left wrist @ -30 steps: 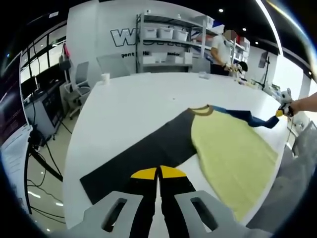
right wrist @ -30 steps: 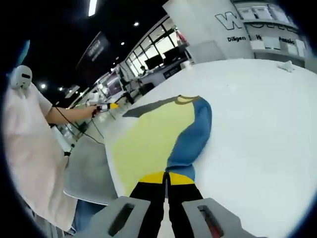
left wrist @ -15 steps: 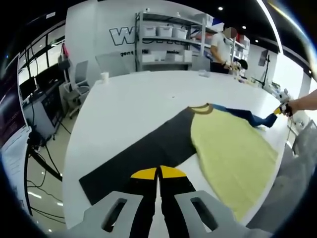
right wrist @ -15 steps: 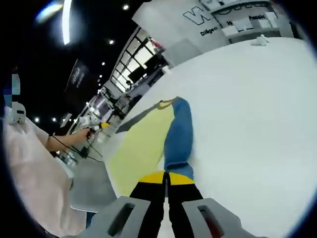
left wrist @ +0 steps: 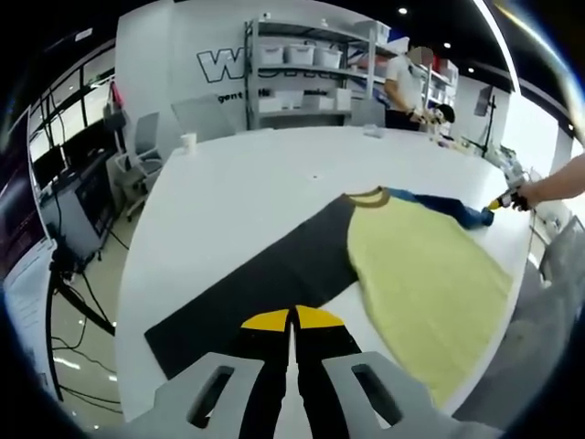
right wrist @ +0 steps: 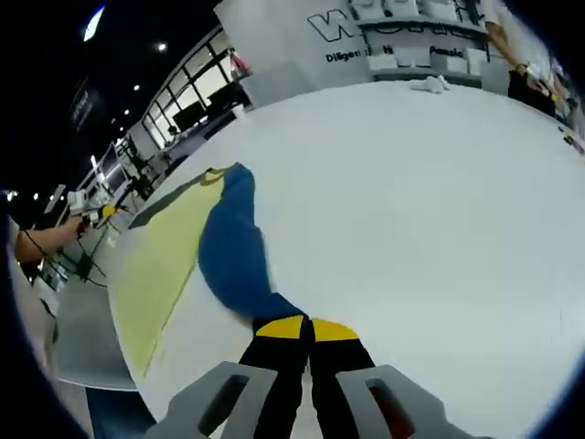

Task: Fold the garment on the visible template until the final outline fits inside the template.

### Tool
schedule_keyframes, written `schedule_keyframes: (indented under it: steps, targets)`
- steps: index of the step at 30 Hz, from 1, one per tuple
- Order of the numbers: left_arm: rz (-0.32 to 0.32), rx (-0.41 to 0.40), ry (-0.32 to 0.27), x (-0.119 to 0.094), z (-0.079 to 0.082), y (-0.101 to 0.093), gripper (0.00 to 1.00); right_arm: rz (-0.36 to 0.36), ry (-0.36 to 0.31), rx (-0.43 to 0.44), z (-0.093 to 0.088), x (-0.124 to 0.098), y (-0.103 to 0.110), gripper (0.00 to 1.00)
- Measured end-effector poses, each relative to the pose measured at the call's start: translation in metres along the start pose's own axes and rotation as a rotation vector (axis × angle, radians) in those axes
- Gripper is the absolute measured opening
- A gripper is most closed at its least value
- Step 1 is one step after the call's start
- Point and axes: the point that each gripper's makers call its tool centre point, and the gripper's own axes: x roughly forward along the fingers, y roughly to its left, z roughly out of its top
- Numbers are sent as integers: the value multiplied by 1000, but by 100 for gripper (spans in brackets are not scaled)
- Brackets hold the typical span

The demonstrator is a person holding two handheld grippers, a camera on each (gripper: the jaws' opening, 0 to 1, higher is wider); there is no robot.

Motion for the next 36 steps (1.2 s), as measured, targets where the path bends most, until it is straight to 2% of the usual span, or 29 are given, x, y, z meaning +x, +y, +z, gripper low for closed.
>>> schedule_keyframes:
  steps: [2, 4, 5, 8, 11, 15, 17, 21, 25, 27, 29, 31, 35, 36]
  targets:
    - [-2, 2, 1, 0, 0, -1, 0, -36, 22, -22, -1, 2, -7, 0]
    - [-3, 5, 2, 1, 0, -2, 0, -82, 25, -87, 1, 4, -17, 0]
    - [-3, 6, 2, 1, 1, -2, 0, -133, 7, -136, 7, 3, -24, 0]
    - [-5, 7, 1, 1, 1, -3, 0, -188, -16, -152, 14, 0, -33, 0]
    - [-7, 6, -2, 2, 2, -4, 0, -236, 3, -201, 11, -5, -40, 2]
    - [-11, 6, -8, 2, 3, -5, 0, -206, -28, -220, 10, -10, -27, 0]
    - [-12, 5, -8, 3, 3, -5, 0, -139, -39, -258, 5, -7, -9, 0]
    - [-14, 0, -4, 4, 0, -6, 0, -75, 13, -346, -14, 0, 15, 0]
    - [-18, 3, -3, 5, 0, -8, 0, -51, 23, -412, -19, 6, 27, 0]
    - [-19, 3, -4, 5, 0, -8, 0, -60, 62, -455, -23, 9, 25, 2]
    - [-18, 4, -5, 5, 1, -7, 0, -61, 58, -465, -22, 13, 25, 5]
    - [-17, 5, -5, 4, 2, -7, 0, -79, 83, -487, -24, 16, 19, 7]
    - [-12, 5, -5, 3, 2, -6, 0, -92, 129, -520, -32, 18, 14, 5]
    - [-10, 4, -6, 2, 2, -5, 0, -91, 101, -534, -26, 19, 15, 4]
